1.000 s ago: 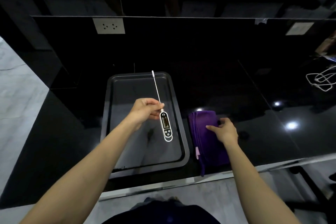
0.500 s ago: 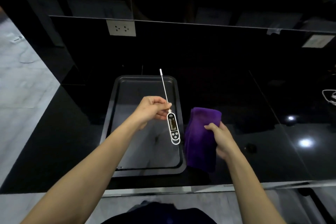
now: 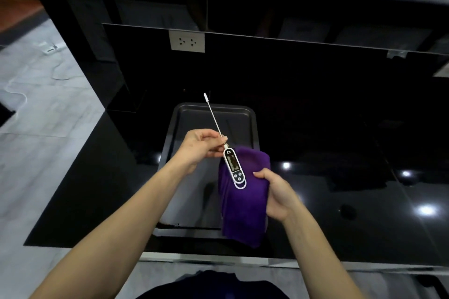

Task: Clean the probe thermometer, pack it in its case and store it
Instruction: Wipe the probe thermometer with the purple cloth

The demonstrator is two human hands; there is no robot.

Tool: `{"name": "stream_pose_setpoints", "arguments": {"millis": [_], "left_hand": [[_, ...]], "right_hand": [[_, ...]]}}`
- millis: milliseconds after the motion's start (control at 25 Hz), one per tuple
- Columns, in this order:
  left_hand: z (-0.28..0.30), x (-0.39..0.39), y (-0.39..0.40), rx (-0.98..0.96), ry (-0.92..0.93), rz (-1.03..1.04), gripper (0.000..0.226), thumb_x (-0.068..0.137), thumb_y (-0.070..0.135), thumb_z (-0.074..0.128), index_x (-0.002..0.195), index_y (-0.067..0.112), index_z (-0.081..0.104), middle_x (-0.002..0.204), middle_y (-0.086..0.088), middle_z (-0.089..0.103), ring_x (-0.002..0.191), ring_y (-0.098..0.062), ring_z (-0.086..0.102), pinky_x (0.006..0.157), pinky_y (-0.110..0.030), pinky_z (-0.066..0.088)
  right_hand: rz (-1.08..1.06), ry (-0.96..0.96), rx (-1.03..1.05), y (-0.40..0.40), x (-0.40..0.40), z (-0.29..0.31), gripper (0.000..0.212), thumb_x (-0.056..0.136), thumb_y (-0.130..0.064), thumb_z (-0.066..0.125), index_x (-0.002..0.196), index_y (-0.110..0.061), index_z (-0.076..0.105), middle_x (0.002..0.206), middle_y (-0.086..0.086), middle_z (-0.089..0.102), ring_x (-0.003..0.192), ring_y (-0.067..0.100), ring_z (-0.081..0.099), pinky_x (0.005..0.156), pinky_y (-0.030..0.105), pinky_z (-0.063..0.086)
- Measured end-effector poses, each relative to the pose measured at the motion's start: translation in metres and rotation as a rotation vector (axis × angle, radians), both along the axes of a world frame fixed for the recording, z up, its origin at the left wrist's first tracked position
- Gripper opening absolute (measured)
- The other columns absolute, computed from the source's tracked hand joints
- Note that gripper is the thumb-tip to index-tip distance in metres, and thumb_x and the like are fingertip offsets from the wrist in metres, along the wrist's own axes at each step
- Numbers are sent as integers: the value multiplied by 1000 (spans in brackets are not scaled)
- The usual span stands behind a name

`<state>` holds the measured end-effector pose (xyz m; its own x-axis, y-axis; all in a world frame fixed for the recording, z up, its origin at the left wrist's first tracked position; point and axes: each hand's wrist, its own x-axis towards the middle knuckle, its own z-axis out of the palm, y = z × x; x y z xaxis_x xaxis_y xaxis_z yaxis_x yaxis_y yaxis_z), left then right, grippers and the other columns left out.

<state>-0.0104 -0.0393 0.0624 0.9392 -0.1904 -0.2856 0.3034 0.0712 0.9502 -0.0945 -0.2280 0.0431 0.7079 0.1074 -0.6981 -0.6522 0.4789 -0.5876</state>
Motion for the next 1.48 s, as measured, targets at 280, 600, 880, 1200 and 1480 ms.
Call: {"name": "stream_pose_setpoints", "arguments": {"millis": [280, 600, 880, 1200, 1480], "left_hand": [[4, 4, 22, 7, -20, 43, 7, 85, 4, 70, 88, 0, 66, 74, -12, 68, 57, -10, 68, 55, -19, 55], [5, 12, 46, 37, -32, 15, 12, 82, 8, 73, 91, 0, 70, 74, -10, 71, 59, -11, 69, 56, -20, 56], [14, 30, 60, -13, -5, 38, 21, 89, 13, 66, 106, 0, 67, 82, -11, 71, 61, -13, 71, 57, -22, 58], [11, 38, 62, -24, 29, -16, 5, 88, 7, 66, 90, 2, 66, 76, -12, 69, 57, -14, 71, 55, -24, 59], [11, 44, 60, 8, 12, -31, 5, 88, 5, 66, 84, 2, 66, 72, -14, 68, 49, -12, 68, 52, -24, 59]], "right_hand": [[38, -199, -61, 30, 1, 3, 64, 66, -10, 79, 126, 3, 61, 120, 28, 68, 102, 38, 68, 84, 45, 58], [-9, -266, -134, 61, 4, -2, 60, 57, -9, 84, 113, -2, 66, 104, 21, 75, 85, 30, 74, 74, 41, 61], [-57, -245, -148, 80, 2, -9, 37, 68, 0, 80, 104, -3, 69, 94, 18, 77, 80, 29, 74, 81, 44, 60], [-135, -462, -234, 91, -4, -6, 25, 96, -19, 60, 120, -23, 67, 110, 3, 77, 99, 18, 74, 78, 29, 60], [231, -999, -1227, 97, -16, -17, 79, 85, 14, 52, 152, -24, 37, 159, -9, 34, 146, 2, 30, 112, 7, 24]]}}
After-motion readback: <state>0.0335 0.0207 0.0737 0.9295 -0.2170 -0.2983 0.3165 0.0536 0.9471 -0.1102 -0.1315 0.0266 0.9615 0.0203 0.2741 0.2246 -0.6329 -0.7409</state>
